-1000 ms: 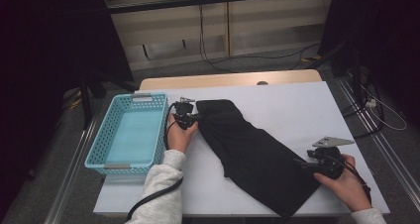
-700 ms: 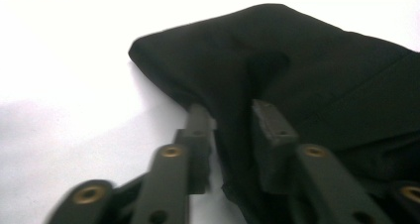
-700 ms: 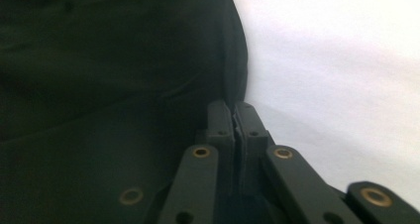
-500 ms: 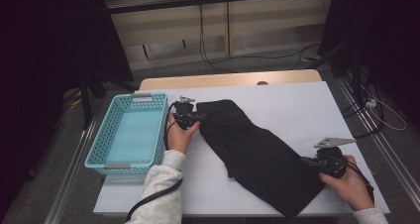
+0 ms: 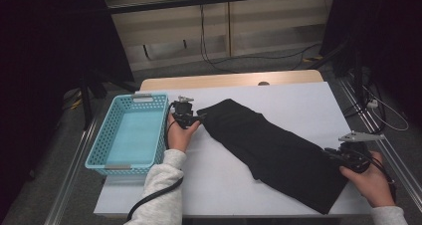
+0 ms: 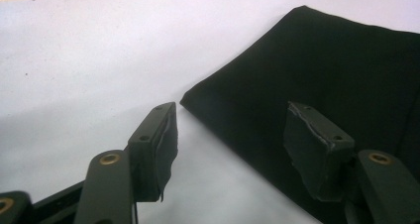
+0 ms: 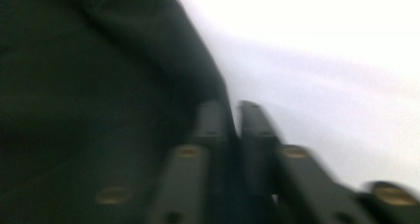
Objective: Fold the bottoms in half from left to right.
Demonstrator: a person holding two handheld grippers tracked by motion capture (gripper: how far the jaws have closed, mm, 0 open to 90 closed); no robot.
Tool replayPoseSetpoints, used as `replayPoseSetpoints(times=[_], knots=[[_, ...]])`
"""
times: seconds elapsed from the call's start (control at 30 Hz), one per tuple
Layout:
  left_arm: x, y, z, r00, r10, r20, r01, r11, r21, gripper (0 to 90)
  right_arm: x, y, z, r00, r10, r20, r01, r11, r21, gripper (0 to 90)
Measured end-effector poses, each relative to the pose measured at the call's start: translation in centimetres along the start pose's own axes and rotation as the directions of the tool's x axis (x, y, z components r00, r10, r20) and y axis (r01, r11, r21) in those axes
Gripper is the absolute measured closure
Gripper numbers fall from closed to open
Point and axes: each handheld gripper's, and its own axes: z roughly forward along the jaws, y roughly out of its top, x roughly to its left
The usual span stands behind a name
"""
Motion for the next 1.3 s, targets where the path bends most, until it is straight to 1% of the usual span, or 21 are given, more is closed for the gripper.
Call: replayPoseSetpoints(times=[0.03, 0.07, 0.17, 0.27, 0.3, 0.4, 0.43, 0.5, 0.57, 0.6, 0.63, 0.67, 0.7, 0.8, 0.83, 0.93, 1.0, 1.03, 1.13, 1.2, 1.3], knots=[[0.1, 0.0, 0.3, 1.0, -0.009, -0.002, 0.009, 0.9999, -0.006, 38.9, 0.4, 0.3, 0.0, 0.9997, -0.019, -0.015, 0.019, 1.0, -0.014, 64.1], [0.2, 0.0, 0.4, 1.0, -0.003, -0.004, 0.003, 1.0, -0.003, 38.8, 0.7, 0.4, 0.0, 0.9997, -0.021, -0.007, 0.021, 1.0, -0.018, 58.5], [0.0, 0.0, 1.1, 1.0, -0.008, -0.004, 0.008, 1.0, 0.003, 38.2, 1.1, 0.7, 0.1, 0.9995, -0.03, -0.006, 0.03, 0.999, -0.036, 51.2], [0.0, -0.2, 1.6, 0.9999, -0.007, 0.007, 0.007, 0.9999, 0.012, 40.3, 1.3, 0.7, 0.2, 0.9993, -0.035, -0.014, 0.034, 0.999, -0.036, 50.2], [-0.3, -0.2, 1.8, 1.0, 0.002, 0.0, -0.002, 1.0, 0.008, 42.4, 1.5, 0.8, 0.2, 0.9991, -0.04, -0.012, 0.039, 0.998, -0.043, 45.8], [-0.3, -0.1, 1.7, 0.9999, 0.003, 0.012, -0.003, 0.9999, 0.015, 54.7, 1.6, 0.9, 0.1, 0.9989, -0.043, -0.021, 0.042, 0.998, -0.05, 44.3], [-0.5, 0.0, 1.8, 0.9995, -0.01, 0.031, 0.009, 0.9999, 0.008, 59.3, 1.7, 1.0, 0.1, 0.999, -0.039, -0.021, 0.038, 0.997, -0.062, 41.0], [-0.4, 0.0, 1.9, 0.9981, -0.029, 0.054, 0.028, 0.9996, 0.009, 67.5, 1.9, 1.0, 0.1, 0.9988, -0.041, -0.027, 0.039, 0.997, -0.068, 40.1], [-0.3, 0.0, 1.9, 0.9981, -0.025, 0.057, 0.024, 0.9997, 0.009, 73.6, 1.9, 1.0, 0.1, 0.9987, -0.041, -0.03, 0.039, 0.997, -0.066, 40.0], [-0.3, -0.1, 2.0, 0.9971, -0.042, 0.064, 0.042, 0.9991, 0.0, 78.4, 2.0, 0.9, 0.2, 0.9982, -0.046, -0.038, 0.043, 0.997, -0.065, 39.8], [-0.3, -0.1, 2.1, 0.9955, -0.049, 0.081, 0.05, 0.9988, -0.004, 80.8, 2.1, 0.9, 0.2, 0.9983, -0.047, -0.036, 0.044, 0.997, -0.062, 39.6], [-0.3, -0.1, 2.0, 0.996, -0.04, 0.08, 0.04, 0.9992, 0.0, 82.3, 2.1, 0.9, 0.2, 0.9982, -0.049, -0.036, 0.047, 0.997, -0.058, 39.4], [-0.4, 0.0, 2.1, 0.9952, -0.05, 0.084, 0.05, 0.9988, -0.001, 83.8, 2.2, 1.0, 0.3, 0.9979, -0.053, -0.037, 0.051, 0.997, -0.059, 39.2], [-0.3, 0.0, 2.0, 0.9943, -0.062, 0.087, 0.062, 0.9981, -0.001, 85.6, 2.2, 1.0, 0.3, 0.9976, -0.057, -0.038, 0.055, 0.997, -0.06, 39.1], [-0.1, 0.0, 1.8, 0.9939, -0.077, 0.079, 0.077, 0.997, -0.003, 86.3, 2.3, 1.0, 0.3, 0.9976, -0.057, -0.039, 0.055, 0.997, -0.061, 38.9], [0.3, 0.0, 1.4, 0.9936, -0.086, 0.073, 0.086, 0.9963, -0.001, 87.0, 2.2, 1.0, 0.3, 0.9976, -0.059, -0.036, 0.057, 0.996, -0.063, 38.8], [0.9, -0.1, 0.6, 0.9924, -0.111, 0.053, 0.112, 0.9937, -0.009, 87.2, 2.0, 1.0, 0.1, 0.998, -0.056, -0.028, 0.054, 0.996, -0.066, 38.0], [1.1, -0.1, 0.3, 0.9925, -0.113, 0.047, 0.114, 0.9933, -0.019, 87.5, 1.9, 1.0, 0.0, 0.9982, -0.055, -0.023, 0.053, 0.996, -0.067, 37.6], [1.2, -0.2, -0.2, 0.9938, -0.106, 0.032, 0.107, 0.994, -0.023, 87.8, 1.6, 0.8, -0.2, 0.9988, -0.046, -0.017, 0.045, 0.997, -0.065, 37.4], [1.4, 0.0, -0.8, 0.9953, -0.096, 0.016, 0.096, 0.9945, -0.041, 87.8, 1.1, 0.6, -0.4, 0.9995, -0.03, -0.006, 0.029, 0.997, -0.067, 37.2], [1.6, -0.1, -0.9, 0.9956, -0.093, 0.008, 0.093, 0.9947, -0.043, 87.7, 0.6, 0.6, -0.6, 0.9998, -0.021, 0.006, 0.021, 0.997, -0.068, 37.2]])
